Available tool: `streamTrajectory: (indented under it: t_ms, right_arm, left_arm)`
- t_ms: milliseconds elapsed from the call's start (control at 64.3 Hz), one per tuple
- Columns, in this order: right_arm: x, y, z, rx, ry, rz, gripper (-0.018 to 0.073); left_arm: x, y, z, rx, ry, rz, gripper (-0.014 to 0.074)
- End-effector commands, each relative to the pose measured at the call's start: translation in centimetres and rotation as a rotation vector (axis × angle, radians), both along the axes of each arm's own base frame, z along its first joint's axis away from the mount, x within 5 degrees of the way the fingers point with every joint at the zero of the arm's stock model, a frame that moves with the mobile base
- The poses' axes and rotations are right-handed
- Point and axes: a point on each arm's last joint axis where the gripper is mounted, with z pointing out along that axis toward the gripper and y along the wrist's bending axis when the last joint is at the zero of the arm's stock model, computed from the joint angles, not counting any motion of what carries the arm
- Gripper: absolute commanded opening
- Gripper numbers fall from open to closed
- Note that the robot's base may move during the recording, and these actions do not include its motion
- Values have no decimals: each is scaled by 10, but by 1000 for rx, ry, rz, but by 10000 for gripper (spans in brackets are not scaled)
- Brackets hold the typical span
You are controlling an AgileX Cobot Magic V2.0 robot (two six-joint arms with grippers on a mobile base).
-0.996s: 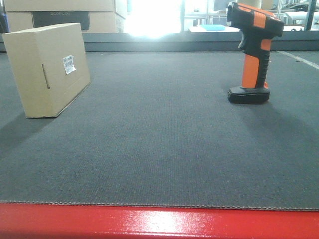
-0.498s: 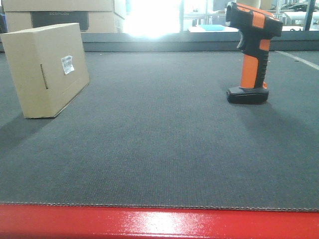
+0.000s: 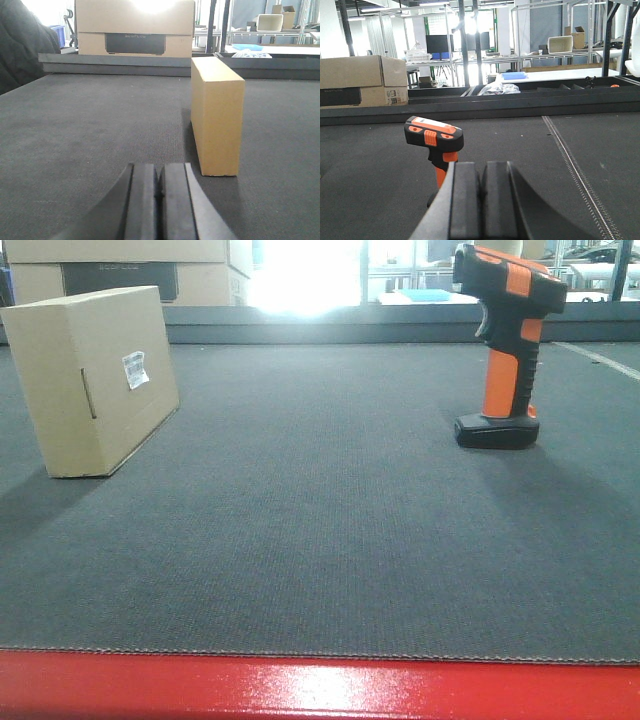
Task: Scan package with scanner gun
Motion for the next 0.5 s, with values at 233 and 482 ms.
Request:
streamTrajectory:
  t_ms: [233,482]
  right_arm:
    - [-1,0,1,-17,-17,-9,-168]
    - [11,2,-33,-67,55,24,-168]
  left_arm:
    - [-1,0,3,-3,-31,3,-111]
    - [-1,0,3,-3,-31,3,-111]
